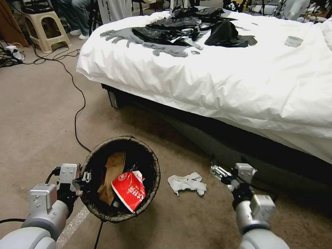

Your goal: Pick up the trash bin, then pick up the garbage from the floor and place it into the trash bin.

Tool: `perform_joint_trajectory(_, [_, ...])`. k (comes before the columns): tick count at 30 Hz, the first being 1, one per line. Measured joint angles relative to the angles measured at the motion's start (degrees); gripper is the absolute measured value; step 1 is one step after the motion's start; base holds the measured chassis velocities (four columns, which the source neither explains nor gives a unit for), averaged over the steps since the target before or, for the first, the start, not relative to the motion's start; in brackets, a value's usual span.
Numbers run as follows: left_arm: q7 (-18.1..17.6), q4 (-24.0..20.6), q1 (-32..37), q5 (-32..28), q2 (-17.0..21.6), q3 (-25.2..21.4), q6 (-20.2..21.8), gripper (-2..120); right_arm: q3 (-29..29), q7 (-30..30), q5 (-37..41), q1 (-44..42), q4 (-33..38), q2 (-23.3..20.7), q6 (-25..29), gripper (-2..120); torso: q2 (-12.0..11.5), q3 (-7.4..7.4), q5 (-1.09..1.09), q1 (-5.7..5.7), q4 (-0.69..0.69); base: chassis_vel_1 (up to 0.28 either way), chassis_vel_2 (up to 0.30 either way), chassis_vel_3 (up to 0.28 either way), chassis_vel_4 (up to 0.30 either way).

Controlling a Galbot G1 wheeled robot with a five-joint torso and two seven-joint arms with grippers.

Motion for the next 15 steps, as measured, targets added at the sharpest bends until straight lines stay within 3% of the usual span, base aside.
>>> perform_joint_trajectory(6, [0.0,0.0,0.0,0.0,0.0,0.0,0.0,2,-3.1,-0.7,4.3,5.1,-6.4,-1.5,-3.6,100,0.0,0.0,0.0,0.0,0.0,0.0,0.0,0.0,0.0])
perform_joint_trajectory(9, [0.0,0.0,0.0,0.0,0.0,0.0,0.0,2,-5.3,-1.1,10.2,9.2,-11.3,-1.4,-7.3,100,0.0,0.0,-0.01,0.0,0.01,0.0,0.0,0.0,0.0])
perform_joint_trajectory(15, [0.0,0.0,0.0,0.0,0.0,0.0,0.0,2,-6.7,-2.7,12.7,14.0,-18.5,-1.6,-9.7,100,0.0,0.0,-0.01,0.0,0.0,0.0,0.0,0.0,0.0])
